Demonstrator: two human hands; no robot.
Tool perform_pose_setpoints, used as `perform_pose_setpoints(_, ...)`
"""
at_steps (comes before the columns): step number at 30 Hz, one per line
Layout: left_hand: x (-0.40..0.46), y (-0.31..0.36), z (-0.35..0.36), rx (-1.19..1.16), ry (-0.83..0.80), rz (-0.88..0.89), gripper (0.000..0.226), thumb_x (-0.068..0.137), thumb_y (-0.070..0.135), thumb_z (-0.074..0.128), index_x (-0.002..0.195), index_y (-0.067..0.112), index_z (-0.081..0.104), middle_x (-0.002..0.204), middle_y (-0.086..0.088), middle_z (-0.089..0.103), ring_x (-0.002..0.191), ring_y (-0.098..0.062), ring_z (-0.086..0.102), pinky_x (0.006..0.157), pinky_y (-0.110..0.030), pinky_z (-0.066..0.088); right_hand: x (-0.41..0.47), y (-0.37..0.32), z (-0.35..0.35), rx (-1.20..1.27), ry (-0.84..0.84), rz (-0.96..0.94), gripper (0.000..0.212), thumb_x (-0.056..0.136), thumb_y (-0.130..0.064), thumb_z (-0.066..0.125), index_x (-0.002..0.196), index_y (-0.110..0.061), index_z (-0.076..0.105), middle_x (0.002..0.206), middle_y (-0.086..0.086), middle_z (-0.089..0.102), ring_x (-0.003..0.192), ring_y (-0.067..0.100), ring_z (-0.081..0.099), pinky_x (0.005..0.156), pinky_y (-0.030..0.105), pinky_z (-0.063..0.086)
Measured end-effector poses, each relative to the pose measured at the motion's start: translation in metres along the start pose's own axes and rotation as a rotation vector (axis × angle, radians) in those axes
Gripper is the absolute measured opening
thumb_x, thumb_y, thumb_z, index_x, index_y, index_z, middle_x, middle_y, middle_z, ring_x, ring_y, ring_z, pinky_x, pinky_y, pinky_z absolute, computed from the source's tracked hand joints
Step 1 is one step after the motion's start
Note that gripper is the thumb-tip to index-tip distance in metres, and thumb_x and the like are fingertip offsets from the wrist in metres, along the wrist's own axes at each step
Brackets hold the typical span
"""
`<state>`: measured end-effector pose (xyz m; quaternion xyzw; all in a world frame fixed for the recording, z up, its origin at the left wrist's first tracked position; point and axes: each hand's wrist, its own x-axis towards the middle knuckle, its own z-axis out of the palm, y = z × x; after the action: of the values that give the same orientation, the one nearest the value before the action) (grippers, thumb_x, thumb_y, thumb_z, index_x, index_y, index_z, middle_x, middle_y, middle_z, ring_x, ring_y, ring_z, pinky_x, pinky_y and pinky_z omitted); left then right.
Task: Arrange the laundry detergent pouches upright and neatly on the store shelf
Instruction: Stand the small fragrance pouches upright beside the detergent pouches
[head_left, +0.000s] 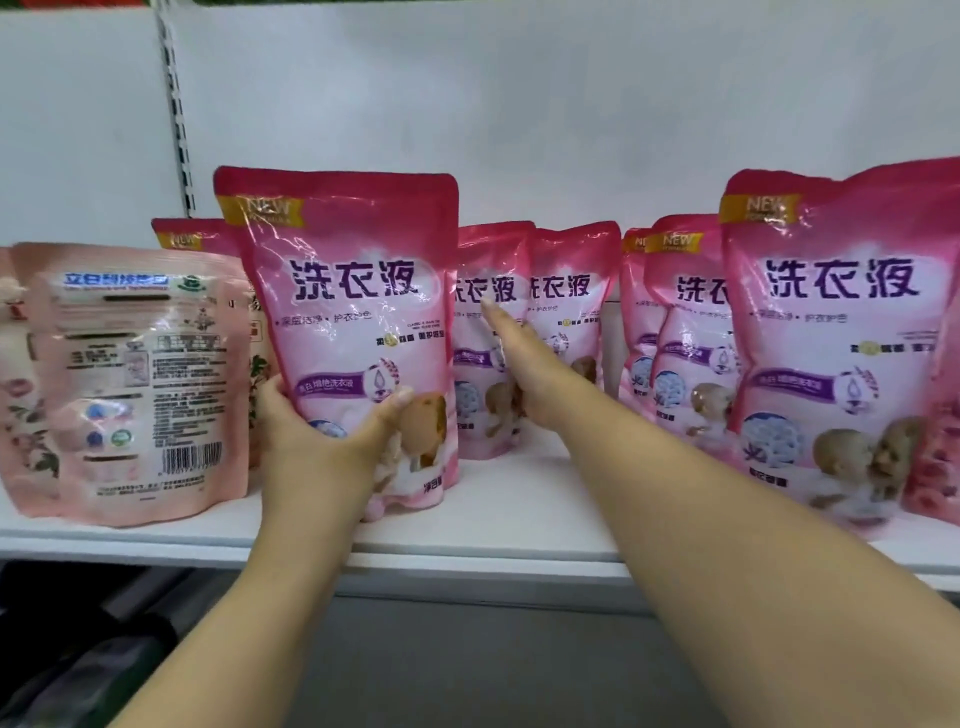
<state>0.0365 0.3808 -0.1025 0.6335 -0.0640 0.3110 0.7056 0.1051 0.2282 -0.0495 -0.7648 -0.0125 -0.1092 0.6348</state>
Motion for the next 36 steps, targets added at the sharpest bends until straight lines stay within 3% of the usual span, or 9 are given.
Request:
perform_pose_setpoints(5, 0.003, -0.004, -0.001, 0.003, 0.055, -0.001, 0.073, 0.066, 0.030, 0.080, 0.120, 0.025, 0.032, 0.099, 0.010, 0.054, 0.092, -0.019, 0.061, 0.082, -0.048, 0.053, 0.007, -0.011, 0.029, 0.083, -0.064, 0.018, 0.070, 0.091, -0.065, 0.015, 0.147, -0.024, 0.022, 0.152, 0.008, 0.026, 0.140, 0.029, 0.025, 0.114, 0.051, 0.016)
perform_pose_setpoints(12, 0.001, 0.000, 0.001, 0.070, 0.046, 0.005, 0.076, 0.070, 0.031, 0.077, 0.127, 0.022, 0.028, 0.108, 0.003, 0.056, 0.094, -0.023, 0.062, 0.083, -0.047, 0.053, 0.010, -0.007, 0.034, 0.159, -0.041, 0.038, 0.111, 0.055, -0.094, 0.023, 0.142, -0.027, 0.034, 0.149, 0.012, 0.034, 0.137, 0.031, 0.030, 0.112, 0.055, 0.020)
perform_pose_setpoints(16, -0.001, 0.005, 0.001, 0.094, 0.053, 0.012, 0.077, 0.071, 0.031, 0.077, 0.130, 0.019, 0.027, 0.109, 0.000, 0.054, 0.093, -0.024, 0.061, 0.082, -0.049, 0.053, -0.002, -0.007, 0.019, 0.209, 0.037, -0.061, 0.075, 0.085, -0.073, 0.018, 0.142, -0.027, 0.033, 0.148, 0.007, 0.035, 0.137, 0.028, 0.029, 0.112, 0.048, 0.021)
perform_pose_setpoints(22, -0.004, 0.010, 0.002, 0.112, 0.026, 0.022, 0.075, 0.074, 0.026, 0.076, 0.130, 0.015, 0.028, 0.109, 0.001, 0.050, 0.092, -0.020, 0.055, 0.084, -0.036, 0.050, -0.016, 0.000, 0.000, 0.125, 0.047, 0.043, 0.076, 0.089, -0.067, 0.016, 0.143, -0.016, 0.034, 0.146, 0.011, 0.037, 0.133, 0.031, 0.034, 0.108, 0.049, 0.027)
perform_pose_setpoints(25, -0.002, 0.012, 0.001, 0.157, -0.036, 0.005, 0.083, 0.074, 0.030, 0.075, 0.136, 0.013, 0.023, 0.118, -0.003, 0.050, 0.100, -0.022, 0.053, 0.088, -0.037, 0.048, -0.027, -0.004, -0.012, 0.144, 0.061, -0.003, 0.068, 0.094, -0.059, 0.021, 0.128, -0.008, 0.049, 0.114, 0.007, 0.056, 0.110, 0.022, 0.050, 0.097, 0.037, 0.036)
perform_pose_setpoints(27, -0.001, 0.013, 0.004, 0.185, -0.084, -0.027, 0.089, 0.072, 0.034, 0.076, 0.138, 0.013, 0.019, 0.125, -0.007, 0.050, 0.106, -0.027, 0.054, 0.089, -0.043, 0.050, -0.032, -0.005, -0.019, 0.197, 0.021, -0.026, 0.066, 0.093, -0.059, 0.025, 0.124, -0.007, 0.052, 0.114, 0.007, 0.059, 0.106, 0.023, 0.054, 0.098, 0.038, 0.040)
perform_pose_setpoints(31, -0.005, 0.022, 0.022, 0.215, -0.210, -0.057, 0.074, 0.075, 0.026, 0.073, 0.127, 0.011, 0.023, 0.102, -0.001, 0.049, 0.078, -0.017, 0.051, 0.054, -0.024, 0.045, -0.045, -0.006, -0.028, 0.196, -0.161, -0.060, 0.057, 0.090, -0.057, 0.035, 0.117, -0.011, 0.053, 0.104, 0.007, 0.063, 0.097, 0.022, 0.060, 0.088, 0.037, 0.049)
perform_pose_setpoints(33, -0.005, 0.021, 0.041, 0.198, -0.319, -0.110, 0.079, 0.077, 0.024, 0.071, 0.134, 0.010, 0.018, 0.109, -0.002, 0.046, 0.089, -0.019, 0.049, 0.066, -0.027, 0.042, -0.043, -0.001, -0.029, 0.261, -0.141, -0.055, 0.039, 0.093, -0.045, 0.043, 0.111, -0.013, 0.057, 0.095, 0.006, 0.067, 0.087, 0.020, 0.064, 0.078, 0.034, 0.055)
perform_pose_setpoints(36, 0.000, 0.017, 0.072, 0.196, -0.438, -0.173, 0.084, 0.080, 0.031, 0.067, 0.138, 0.009, 0.011, 0.124, -0.009, 0.048, 0.099, -0.022, 0.050, 0.080, -0.030, 0.044, -0.034, 0.004, -0.036, 0.254, 0.110, -0.062, 0.036, 0.089, -0.043, 0.053, 0.110, -0.014, 0.060, 0.106, 0.012, 0.068, 0.093, 0.027, 0.065, 0.091, 0.044, 0.050)
